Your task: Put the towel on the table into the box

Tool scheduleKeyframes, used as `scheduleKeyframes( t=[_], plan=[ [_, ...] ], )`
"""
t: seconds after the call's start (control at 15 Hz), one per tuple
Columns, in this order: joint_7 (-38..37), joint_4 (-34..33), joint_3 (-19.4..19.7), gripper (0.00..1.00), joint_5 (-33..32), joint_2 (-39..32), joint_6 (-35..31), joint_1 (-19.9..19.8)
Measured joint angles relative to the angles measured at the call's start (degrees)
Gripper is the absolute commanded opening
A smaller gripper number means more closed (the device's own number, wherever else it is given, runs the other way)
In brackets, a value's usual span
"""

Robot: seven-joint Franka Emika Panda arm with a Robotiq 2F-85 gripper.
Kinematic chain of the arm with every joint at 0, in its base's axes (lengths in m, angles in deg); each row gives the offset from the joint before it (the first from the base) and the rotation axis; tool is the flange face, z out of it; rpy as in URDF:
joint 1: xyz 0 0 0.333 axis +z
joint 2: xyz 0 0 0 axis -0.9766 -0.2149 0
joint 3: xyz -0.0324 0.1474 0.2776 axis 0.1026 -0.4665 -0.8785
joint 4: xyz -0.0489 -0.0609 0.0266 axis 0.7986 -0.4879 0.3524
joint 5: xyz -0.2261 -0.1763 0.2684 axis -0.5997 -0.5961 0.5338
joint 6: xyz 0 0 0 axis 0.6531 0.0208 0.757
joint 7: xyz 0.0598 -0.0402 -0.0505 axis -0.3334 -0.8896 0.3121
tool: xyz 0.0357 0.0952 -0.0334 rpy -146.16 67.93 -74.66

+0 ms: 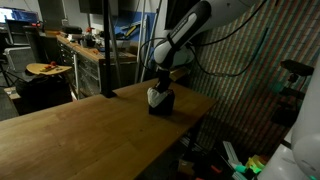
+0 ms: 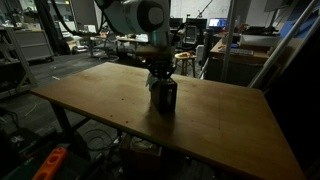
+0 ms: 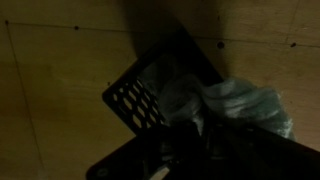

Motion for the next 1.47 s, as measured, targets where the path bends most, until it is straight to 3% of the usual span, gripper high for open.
scheduleKeyframes(
  t=[0.27,0.6,1.13,1.47],
  plan=[
    [-11.79,-2.87,0.0,0.04,1.79,-1.03,6.57,1.6],
    [-25.1,-4.04,0.0,0.04,3.58,-1.17,9.37,3.63],
    [-36.9,-4.76,0.14,0.04,1.36,-0.67,10.01,6.83],
    [-44.46,-4.75,0.23,0.04,-1.62,-0.24,14.04,8.74]
  ],
)
